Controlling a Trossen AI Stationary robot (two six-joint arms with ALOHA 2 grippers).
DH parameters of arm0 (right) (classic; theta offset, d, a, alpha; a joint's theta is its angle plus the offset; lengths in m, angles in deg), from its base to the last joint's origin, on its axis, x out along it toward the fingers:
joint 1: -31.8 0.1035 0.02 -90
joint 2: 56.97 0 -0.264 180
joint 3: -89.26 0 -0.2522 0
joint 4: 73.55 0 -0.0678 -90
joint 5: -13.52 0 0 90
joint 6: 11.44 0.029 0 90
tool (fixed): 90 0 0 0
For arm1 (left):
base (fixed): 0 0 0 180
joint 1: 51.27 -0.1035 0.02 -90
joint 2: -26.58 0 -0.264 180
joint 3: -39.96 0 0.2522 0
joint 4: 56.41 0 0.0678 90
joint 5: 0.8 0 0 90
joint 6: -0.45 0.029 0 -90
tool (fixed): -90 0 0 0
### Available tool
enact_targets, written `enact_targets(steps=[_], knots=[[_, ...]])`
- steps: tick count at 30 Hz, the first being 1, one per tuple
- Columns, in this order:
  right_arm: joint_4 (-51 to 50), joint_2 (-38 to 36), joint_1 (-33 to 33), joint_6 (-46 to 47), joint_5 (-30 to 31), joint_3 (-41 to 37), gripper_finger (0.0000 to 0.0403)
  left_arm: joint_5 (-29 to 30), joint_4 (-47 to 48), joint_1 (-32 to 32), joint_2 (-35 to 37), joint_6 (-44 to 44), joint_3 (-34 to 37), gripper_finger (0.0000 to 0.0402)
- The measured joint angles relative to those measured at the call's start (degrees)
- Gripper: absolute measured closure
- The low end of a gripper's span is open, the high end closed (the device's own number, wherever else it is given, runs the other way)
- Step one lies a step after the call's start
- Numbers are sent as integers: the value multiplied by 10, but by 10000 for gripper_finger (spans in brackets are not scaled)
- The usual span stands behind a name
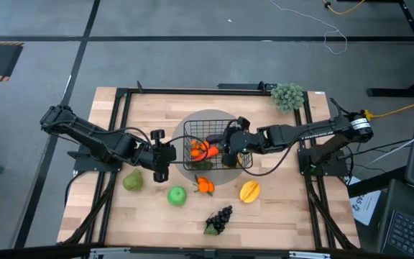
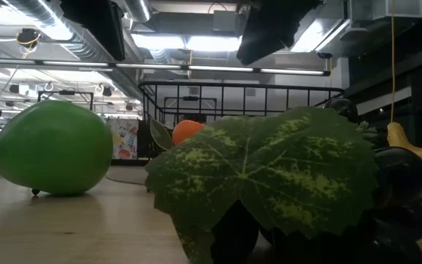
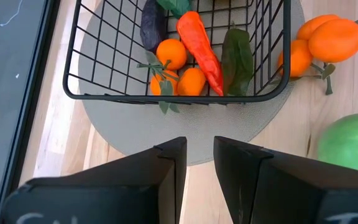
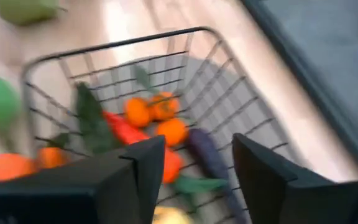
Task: Build produce basket
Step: Put the yellow starfruit into the wire basket
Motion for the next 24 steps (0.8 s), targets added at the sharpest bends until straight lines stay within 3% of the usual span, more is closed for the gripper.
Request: enact_targets(steps=[4,10,13,20,24], knots=[[0,0,1,29,-124,0,229,0,0,0,0,0,0,333],[-12,0,17,-17,-406,0,230,0,0,0,0,0,0,333],[-61,0,42,-31,-491,0,230,0,0,0,0,0,0,333],[-153,0,126,-30,-510,-8,230,0,0,0,0,0,0,333],[-161,7,169,-38,-407,-8,230,0,0,0,0,0,0,333]])
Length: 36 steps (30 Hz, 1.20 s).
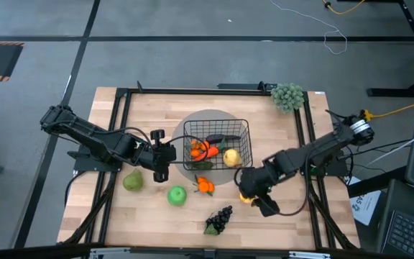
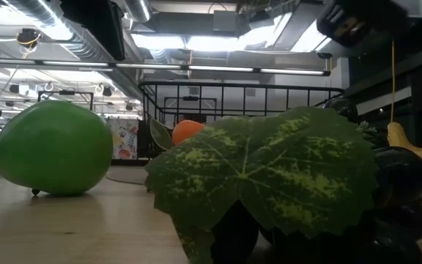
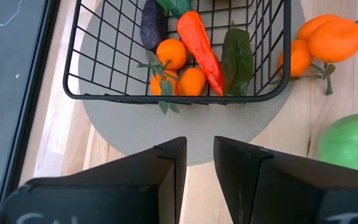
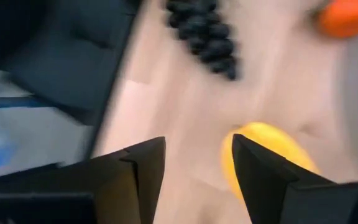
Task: Build produce basket
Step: Put the yellow starfruit into the wire basket
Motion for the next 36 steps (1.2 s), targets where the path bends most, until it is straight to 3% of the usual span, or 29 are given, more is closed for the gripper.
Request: enact_targets(steps=[3,14,30,36], knots=[[-3,5,22,-20,85,0,230,0,0,0,0,0,0,333],[-74,63,36,-37,165,0,230,0,-4,0,0,0,0,333],[-82,147,37,-39,176,2,234,0,-4,0,0,0,0,333],[-83,147,37,-40,175,2,292,0,-4,0,0,0,0,333]])
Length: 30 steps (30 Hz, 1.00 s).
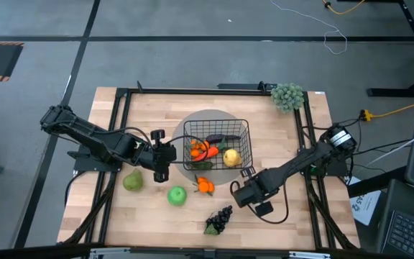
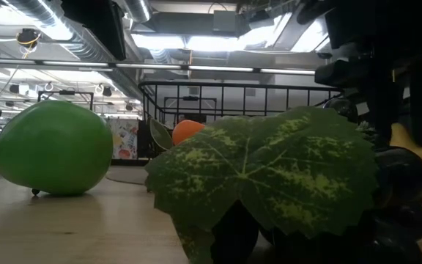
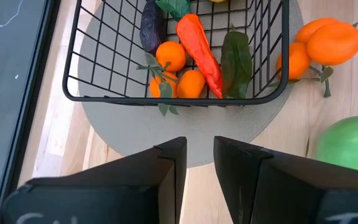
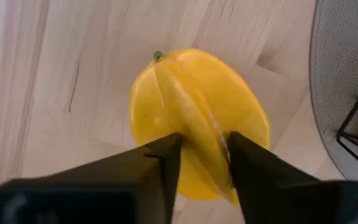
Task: Build produce basket
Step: Put the yellow starfruit into the wire basket
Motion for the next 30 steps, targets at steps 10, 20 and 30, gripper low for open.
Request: enact_targets(steps=[10,20,30], knots=[[-7,2,0,19,-3,10,388,0,0,0,0,0,0,333],[-115,4,16,24,-3,154,397,0,0,0,0,0,0,333],[-281,3,28,18,154,295,401,0,0,0,0,0,0,333]])
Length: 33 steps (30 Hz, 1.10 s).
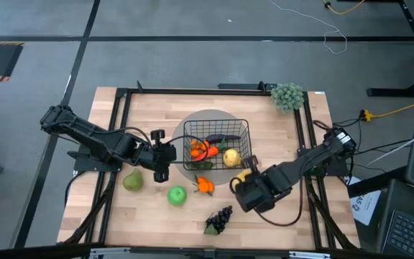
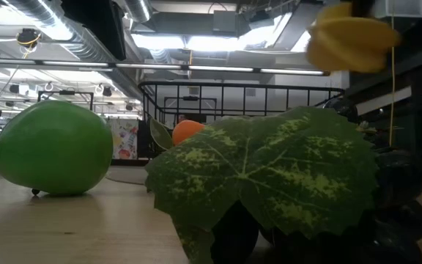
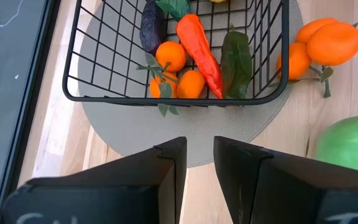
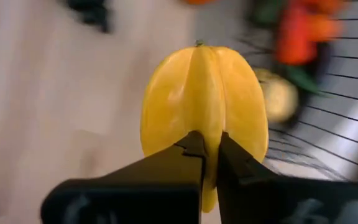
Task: Build produce basket
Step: Put the yellow starfruit into the wire basket
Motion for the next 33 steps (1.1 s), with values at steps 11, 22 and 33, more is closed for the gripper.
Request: enact_targets(steps=[11,22,33], knots=[[-48,-1,-1,3,389,86,401,0,0,0,0,0,0,333],[-81,-17,-33,93,637,87,401,0,0,0,0,0,0,333],[-81,-103,-174,150,535,87,401,0,-2,0,0,0,0,333]])
